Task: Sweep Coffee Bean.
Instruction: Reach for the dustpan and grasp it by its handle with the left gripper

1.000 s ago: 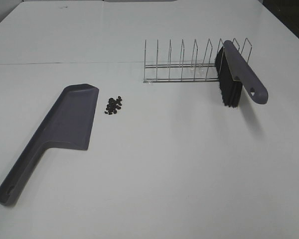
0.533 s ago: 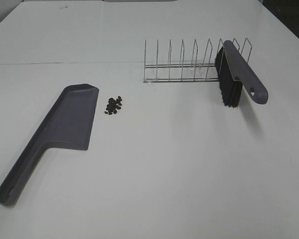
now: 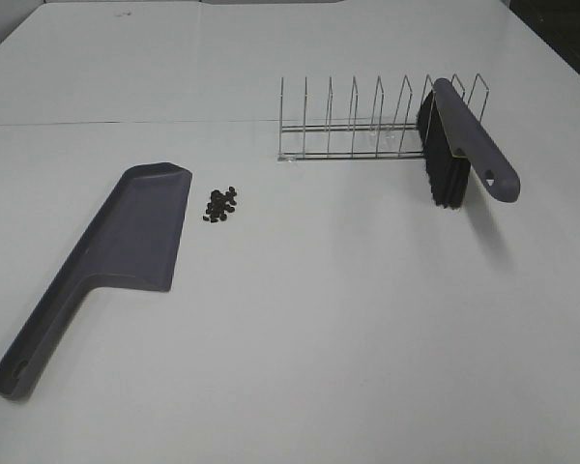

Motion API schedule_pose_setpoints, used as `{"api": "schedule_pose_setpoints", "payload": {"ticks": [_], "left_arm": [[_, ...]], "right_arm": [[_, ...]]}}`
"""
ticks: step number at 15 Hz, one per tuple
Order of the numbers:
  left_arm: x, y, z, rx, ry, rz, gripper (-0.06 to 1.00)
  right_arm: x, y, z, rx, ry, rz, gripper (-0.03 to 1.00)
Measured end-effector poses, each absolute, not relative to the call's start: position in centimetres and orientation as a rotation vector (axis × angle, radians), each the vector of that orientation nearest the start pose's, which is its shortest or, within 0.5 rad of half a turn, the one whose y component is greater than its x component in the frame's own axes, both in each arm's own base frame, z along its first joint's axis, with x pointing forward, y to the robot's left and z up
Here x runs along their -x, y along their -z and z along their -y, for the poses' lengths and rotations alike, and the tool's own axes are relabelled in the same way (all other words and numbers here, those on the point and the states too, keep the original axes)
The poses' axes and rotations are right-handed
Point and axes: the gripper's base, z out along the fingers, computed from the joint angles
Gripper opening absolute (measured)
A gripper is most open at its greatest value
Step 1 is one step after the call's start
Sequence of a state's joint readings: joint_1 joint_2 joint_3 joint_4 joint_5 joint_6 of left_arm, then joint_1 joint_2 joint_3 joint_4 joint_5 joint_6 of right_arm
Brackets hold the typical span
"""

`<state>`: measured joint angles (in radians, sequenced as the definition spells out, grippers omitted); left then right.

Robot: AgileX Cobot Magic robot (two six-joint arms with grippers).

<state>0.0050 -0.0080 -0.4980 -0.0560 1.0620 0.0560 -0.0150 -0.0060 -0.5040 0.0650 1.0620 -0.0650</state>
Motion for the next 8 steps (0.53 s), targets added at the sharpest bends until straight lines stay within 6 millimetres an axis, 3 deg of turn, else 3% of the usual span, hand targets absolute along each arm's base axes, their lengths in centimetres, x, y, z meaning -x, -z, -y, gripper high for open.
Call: {"api": "schedule_pose_setpoints", "payload": {"ticks": [8], "left_arm": [[0.60,-27.67,0.45,-0.055,0.029,-2.038,0.59]], "right_arm": [[0.64,-27.84,-0.53,0.054,-0.027,-2.033,0.84]]}}
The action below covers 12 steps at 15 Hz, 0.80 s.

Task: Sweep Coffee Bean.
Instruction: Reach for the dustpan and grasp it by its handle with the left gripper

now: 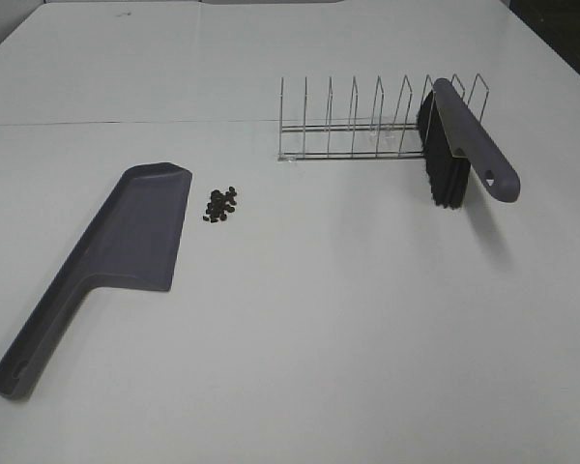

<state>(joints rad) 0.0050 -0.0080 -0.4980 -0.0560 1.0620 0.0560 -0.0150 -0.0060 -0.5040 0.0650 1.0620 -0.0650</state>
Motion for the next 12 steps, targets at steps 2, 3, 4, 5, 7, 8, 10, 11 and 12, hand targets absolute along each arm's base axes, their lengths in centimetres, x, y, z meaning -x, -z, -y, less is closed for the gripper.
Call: {"api": "schedule_pose_setpoints", "payload": {"ticks": [2,3,4,5,7,8,10,11,12], "left_arm": [[0.60,-27.67,0.45,-0.055,0.029,-2.038,0.59],[0.60,-27.67,0.45,-0.055,0.029,-2.038,0.59],[0.60,-27.67,0.45,-0.055,0.029,-2.038,0.59],[0.60,-27.67,0.45,-0.055,0.029,-2.038,0.59],[0.60,-27.67,0.45,-0.055,0.029,-2.038,0.59],[0.60,-27.67,0.45,-0.055,0.029,-2.038,0.59],[0.60,-27.67,0.49,-0.044,0.042,-2.038,0.59],[0.59,-27.70,0.54,-0.027,0.061,-2.035,0.59],[0.66,-28.08,0.59,0.002,0.086,-2.012,0.59]], "right_arm": [[0.64,-27.84,-0.53,0.054,-0.027,-2.033,0.84],[0.64,-27.84,-0.53,0.054,-0.027,-2.033,0.84],[0.64,-27.84,-0.53,0.054,-0.027,-2.033,0.84],[0.64,-27.84,-0.53,0.054,-0.027,-2.033,0.84],[0.64,-27.84,-0.53,0.054,-0.027,-2.033,0.84],[0.64,-27.84,-0.53,0.054,-0.027,-2.033,0.84],[0.64,-27.84,-0.53,0.054,-0.027,-2.033,0.84],[0.64,-27.84,-0.53,0.054,-0.027,-2.033,0.84],[0.64,-27.84,-0.53,0.054,-0.027,-2.033,0.84]]}}
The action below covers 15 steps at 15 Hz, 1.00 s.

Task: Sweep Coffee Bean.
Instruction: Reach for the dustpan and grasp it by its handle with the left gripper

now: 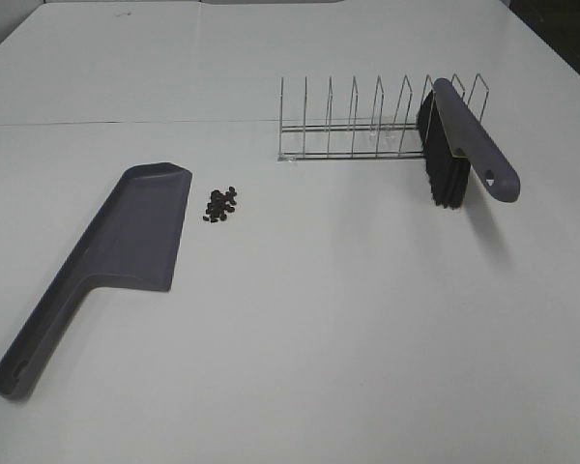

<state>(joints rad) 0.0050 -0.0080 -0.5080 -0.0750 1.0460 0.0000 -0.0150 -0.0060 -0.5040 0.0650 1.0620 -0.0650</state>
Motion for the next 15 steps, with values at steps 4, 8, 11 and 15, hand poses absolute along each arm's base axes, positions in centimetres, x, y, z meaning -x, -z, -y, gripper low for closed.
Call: {"api": "schedule_pose_setpoints", "payload": {"ticks": [4,8,11,15], "left_arm": [[-3.7,-30.5,0.6,0.087,0.151,-1.980,0.59],[-11.6,-29.1,0.7,0.127,0.163,-2.275,0.59],[-17.5,-27.0,1.0,0.140,0.210,-2.570,0.59],[-22.7,-22.9,2.2,0.094,0.236,-2.867,0.62]], "right_arm": [[0.6,-27.8,-0.5,0.054,-0.027,-2.033,0.84],[0.6,-27.8,-0.5,0.054,-0.027,-2.033,0.84],[0.6,-27.8,-0.5,0.054,-0.027,-2.033,0.84],[0.6,-27.8,-0.5,0.054,-0.027,-2.033,0.84]]}}
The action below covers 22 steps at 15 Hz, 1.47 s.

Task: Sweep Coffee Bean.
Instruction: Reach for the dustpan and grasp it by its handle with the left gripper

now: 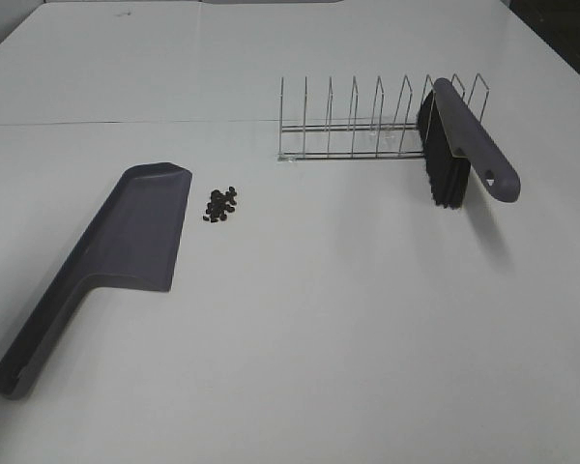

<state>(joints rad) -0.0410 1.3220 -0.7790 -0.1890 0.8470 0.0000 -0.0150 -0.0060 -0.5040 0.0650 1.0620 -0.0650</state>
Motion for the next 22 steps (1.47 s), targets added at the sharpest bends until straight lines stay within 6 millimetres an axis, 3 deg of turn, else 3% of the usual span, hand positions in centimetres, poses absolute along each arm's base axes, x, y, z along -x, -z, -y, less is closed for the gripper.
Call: {"api": "schedule_pose_setpoints", "payload": {"ticks": [4,8,14,22], "left_arm": [[-26.8,-18.2,5.7,-0.014,0.229,-3.024,0.63],[-29.0,-15.2,6.6,-0.026,0.207,-3.087,0.63],[-30.2,-12.2,6.6,-0.066,0.147,-3.123,0.68],[-30.9,-9.6,6.6,-0.147,0.123,-3.124,0.67]], "right_arm": [[0.6,-27.8,-0.5,0.054,-0.027,-2.033,0.84],[0.6,-27.8,-0.5,0.054,-0.027,-2.033,0.84],[0.6,-27.8,-0.5,0.054,-0.027,-2.033,0.84],[0.6,-27.8,-0.5,0.054,-0.027,-2.033,0.84]]}}
